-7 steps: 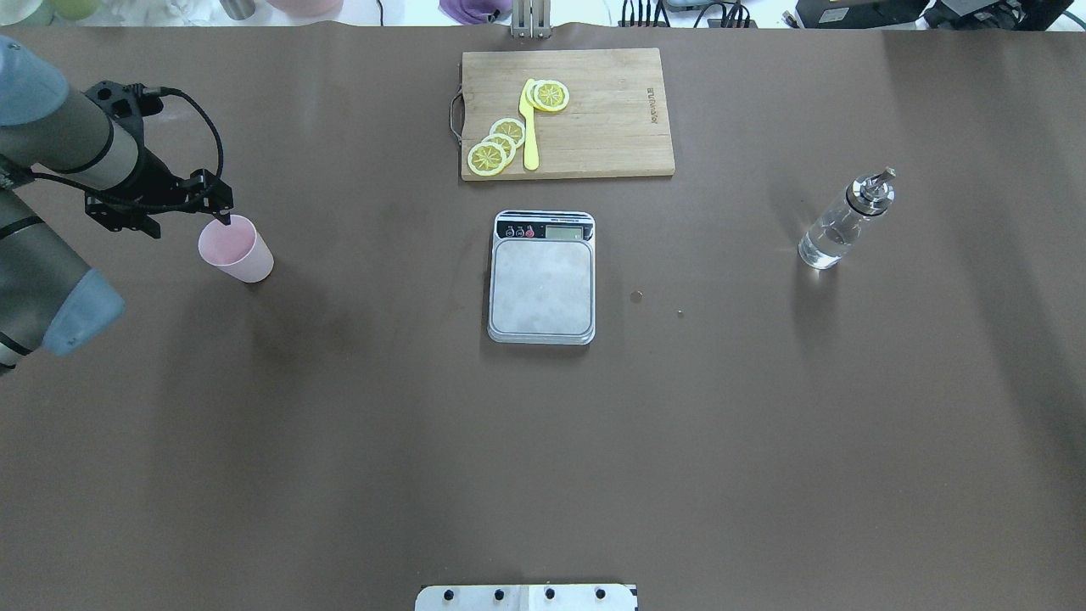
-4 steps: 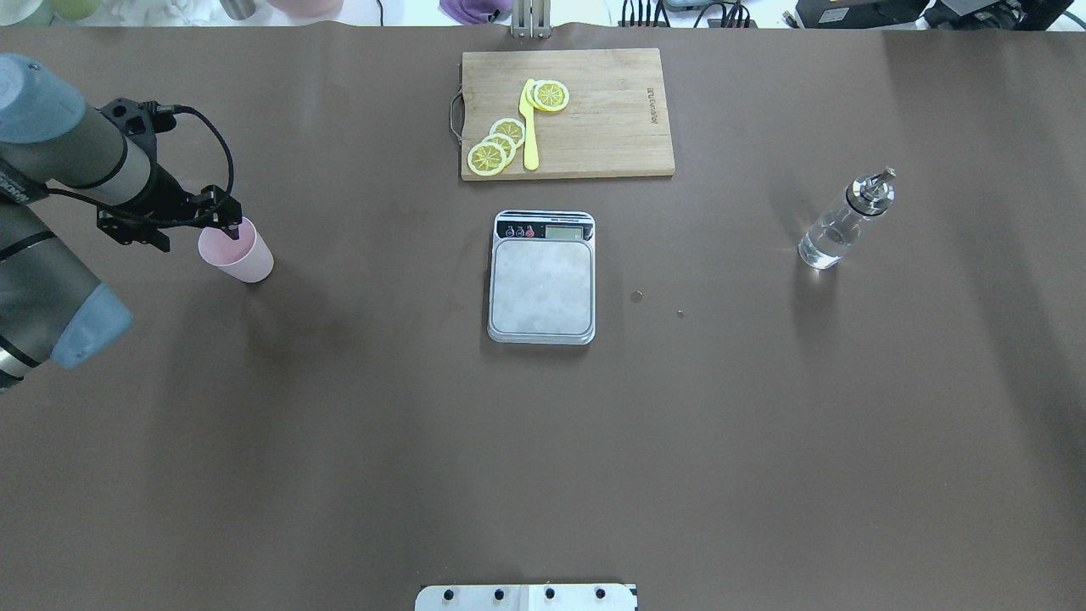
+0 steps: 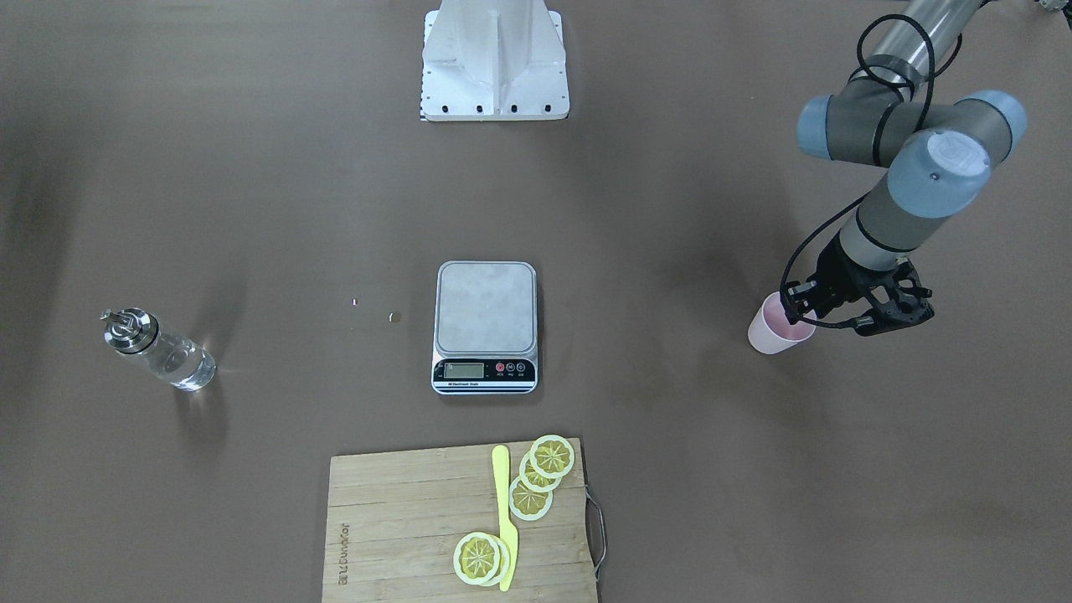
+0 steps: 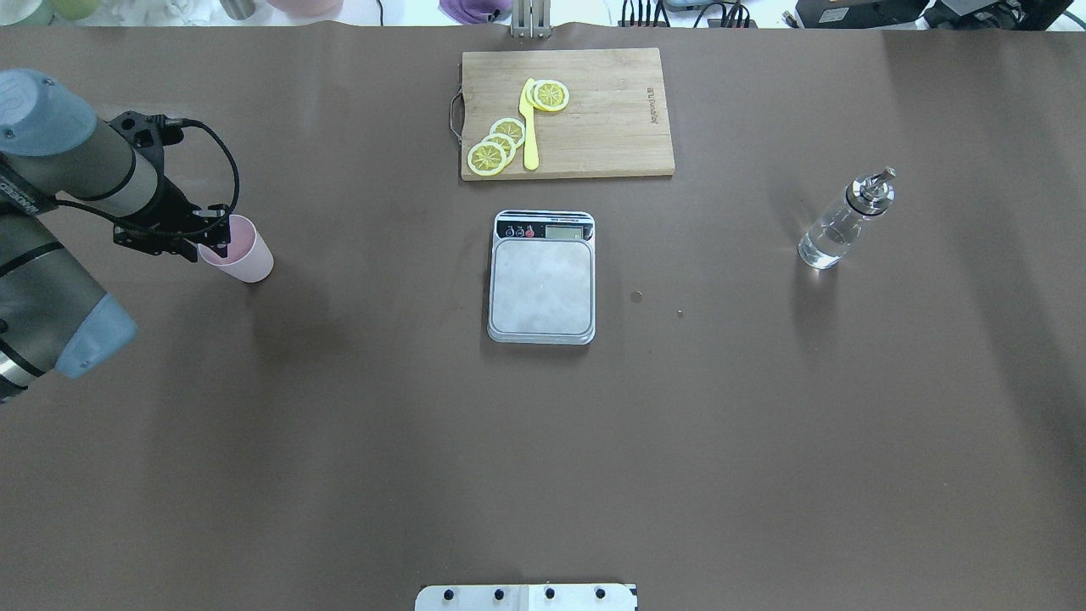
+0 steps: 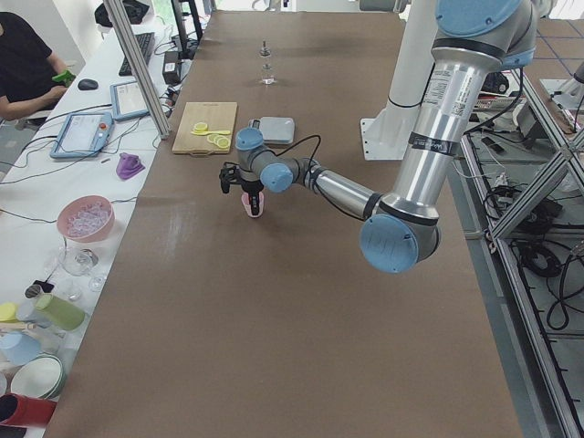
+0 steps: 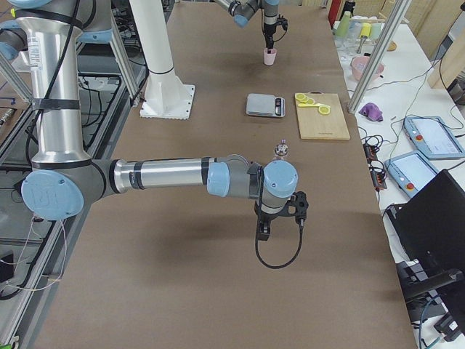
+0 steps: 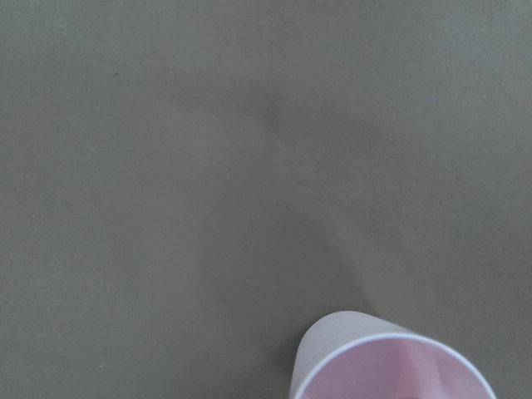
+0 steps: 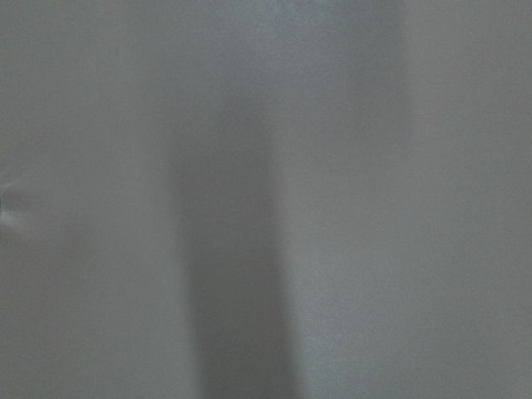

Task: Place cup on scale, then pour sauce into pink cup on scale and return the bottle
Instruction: 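Reach the left gripper down to the pink paper cup and grasp it, then carry the pink cup with the left gripper onto the scale, then release the pink cup on the scale and lift the left gripper away, then move the right gripper toward the glass sauce bottle while the left arm withdraws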

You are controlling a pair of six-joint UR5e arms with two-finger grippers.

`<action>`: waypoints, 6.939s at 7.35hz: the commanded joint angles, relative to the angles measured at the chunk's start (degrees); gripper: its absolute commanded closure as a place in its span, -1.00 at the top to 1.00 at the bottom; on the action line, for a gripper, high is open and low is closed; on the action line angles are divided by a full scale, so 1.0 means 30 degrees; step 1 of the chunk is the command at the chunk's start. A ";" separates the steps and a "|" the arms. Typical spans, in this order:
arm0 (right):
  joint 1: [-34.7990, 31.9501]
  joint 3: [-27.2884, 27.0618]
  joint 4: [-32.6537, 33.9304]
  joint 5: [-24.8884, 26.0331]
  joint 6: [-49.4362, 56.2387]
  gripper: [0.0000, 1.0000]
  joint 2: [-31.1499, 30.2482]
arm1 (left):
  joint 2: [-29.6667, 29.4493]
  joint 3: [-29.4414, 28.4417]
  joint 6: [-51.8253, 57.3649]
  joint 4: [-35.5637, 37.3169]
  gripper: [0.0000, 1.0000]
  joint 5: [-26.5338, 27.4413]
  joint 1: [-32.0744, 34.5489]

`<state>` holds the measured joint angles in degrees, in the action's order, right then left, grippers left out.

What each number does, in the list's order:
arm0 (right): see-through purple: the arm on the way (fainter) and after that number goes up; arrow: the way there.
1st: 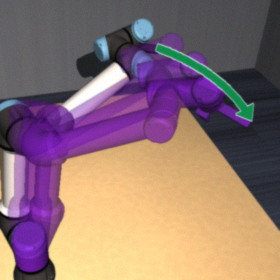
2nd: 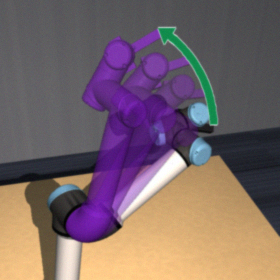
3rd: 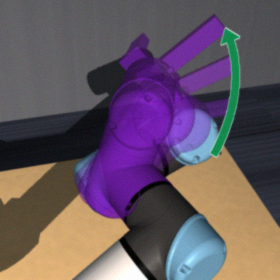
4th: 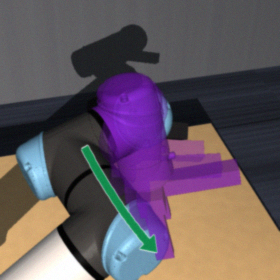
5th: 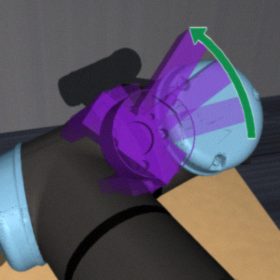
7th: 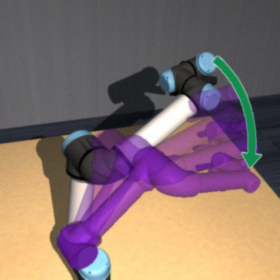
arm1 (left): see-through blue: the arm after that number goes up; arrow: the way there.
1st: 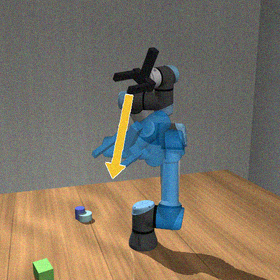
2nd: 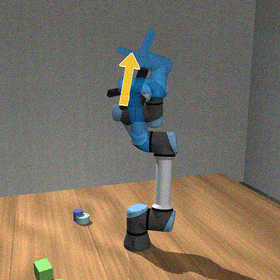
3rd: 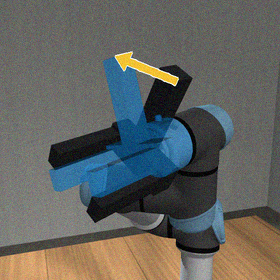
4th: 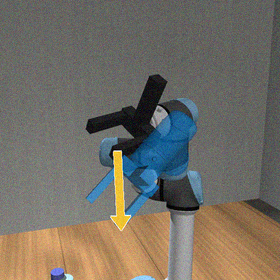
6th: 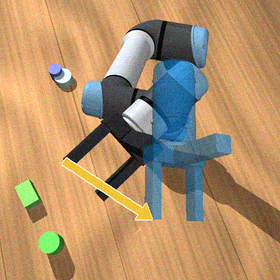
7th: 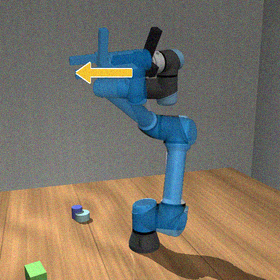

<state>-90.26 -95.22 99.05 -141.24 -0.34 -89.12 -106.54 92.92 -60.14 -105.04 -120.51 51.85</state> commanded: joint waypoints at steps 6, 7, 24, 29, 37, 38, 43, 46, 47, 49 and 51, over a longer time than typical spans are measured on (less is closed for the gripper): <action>0.0000 0.0013 0.0000 -0.0058 0.0142 1.00 -0.0001 | -0.3638 0.2777 -0.0134 0.7659 -1.00 -0.1752 0.1672; 0.0000 0.0042 0.0000 -0.0058 0.0142 1.00 -0.0001 | -0.5426 0.2777 -0.1182 0.9419 -1.00 -0.1781 0.1613; 0.0000 -0.0075 0.0000 -0.0058 -0.0034 1.00 0.0204 | -1.2478 -0.3962 -1.2674 0.4905 0.94 0.1616 -0.5653; 0.0000 -0.0046 0.0000 -0.0058 0.0025 1.00 0.0175 | -1.1661 -0.2447 -1.2765 0.4808 0.95 0.1880 -0.5536; 0.0058 -0.3111 0.0029 -0.0117 -0.0063 1.00 -0.0381 | -0.7967 0.2804 -1.0890 0.6859 0.95 0.1675 -0.4013; 0.0493 -0.4572 0.0029 0.0028 -0.0150 1.00 -0.1049 | -0.7789 0.2835 -1.0890 0.6859 0.95 0.1704 -0.4012; 0.4767 -0.8882 -0.0029 0.1107 -0.5101 1.00 -0.1523 | -0.5976 0.4208 -0.9165 0.6918 0.95 0.1734 -0.3252; 0.7517 -1.0035 -0.3789 0.3829 -0.9978 1.00 -0.2279 | -0.5474 0.4476 -0.8868 0.6889 0.95 0.1792 -0.2959; 0.8254 -1.0036 -0.5868 0.4157 -1.1821 1.00 -0.2692 | -0.5299 0.4505 -0.8636 0.6888 0.95 0.1850 -0.2958; 1.0419 -1.0007 -0.8543 0.7101 -1.3246 1.00 -0.4094 | -0.4948 0.4709 -0.8253 0.6859 0.95 0.1851 -0.2957; 1.1597 -0.9948 -0.9315 0.8232 -1.3508 1.00 -0.4366 | -0.4888 0.4739 -0.8253 0.6859 0.95 0.1880 -0.2958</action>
<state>-57.81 -125.18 72.85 -118.69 -40.04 -101.52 -121.45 107.02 -84.96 -84.46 -114.95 42.99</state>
